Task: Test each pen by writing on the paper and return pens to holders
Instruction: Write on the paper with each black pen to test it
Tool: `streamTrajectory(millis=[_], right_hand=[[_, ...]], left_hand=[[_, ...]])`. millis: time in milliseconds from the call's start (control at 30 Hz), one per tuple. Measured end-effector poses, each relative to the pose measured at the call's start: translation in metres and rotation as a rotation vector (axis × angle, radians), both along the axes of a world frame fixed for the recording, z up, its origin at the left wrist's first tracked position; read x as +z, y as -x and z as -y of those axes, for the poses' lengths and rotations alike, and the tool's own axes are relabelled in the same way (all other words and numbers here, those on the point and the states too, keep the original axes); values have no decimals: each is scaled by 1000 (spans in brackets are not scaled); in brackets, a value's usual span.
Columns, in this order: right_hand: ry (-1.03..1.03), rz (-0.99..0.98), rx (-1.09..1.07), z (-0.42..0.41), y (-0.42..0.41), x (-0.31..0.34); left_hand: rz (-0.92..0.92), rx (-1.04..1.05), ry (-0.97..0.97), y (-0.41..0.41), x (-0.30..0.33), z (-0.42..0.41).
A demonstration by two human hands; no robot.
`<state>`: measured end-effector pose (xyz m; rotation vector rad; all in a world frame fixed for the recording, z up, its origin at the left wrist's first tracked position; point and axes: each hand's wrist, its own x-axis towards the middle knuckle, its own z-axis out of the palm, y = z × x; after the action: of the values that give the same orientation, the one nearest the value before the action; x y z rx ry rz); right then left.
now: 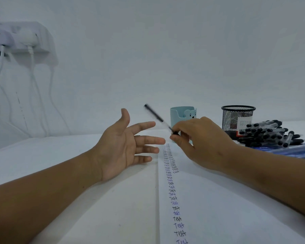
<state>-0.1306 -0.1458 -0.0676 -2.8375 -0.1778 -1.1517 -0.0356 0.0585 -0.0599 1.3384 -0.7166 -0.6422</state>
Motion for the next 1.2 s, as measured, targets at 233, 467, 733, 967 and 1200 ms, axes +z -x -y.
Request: streamTrajectory(millis=[233,467,733,967,1200], right_hand=[[-939,-233,297,-7,7,-2],[-1131,-495,399,-17,14,1],[-909,-435,306,-20,11,-5],[-814,-477,320,-21,11,-6],[-755,-481,328,-22,12,-6]], left_hand=[[848,94,-489,5,-16,-2],[943,24,-564,0,-17,-1],[969,10,-569,-4,-19,0],[963,10,-557,-6,-20,0],[960,13,-564,-7,-21,0]])
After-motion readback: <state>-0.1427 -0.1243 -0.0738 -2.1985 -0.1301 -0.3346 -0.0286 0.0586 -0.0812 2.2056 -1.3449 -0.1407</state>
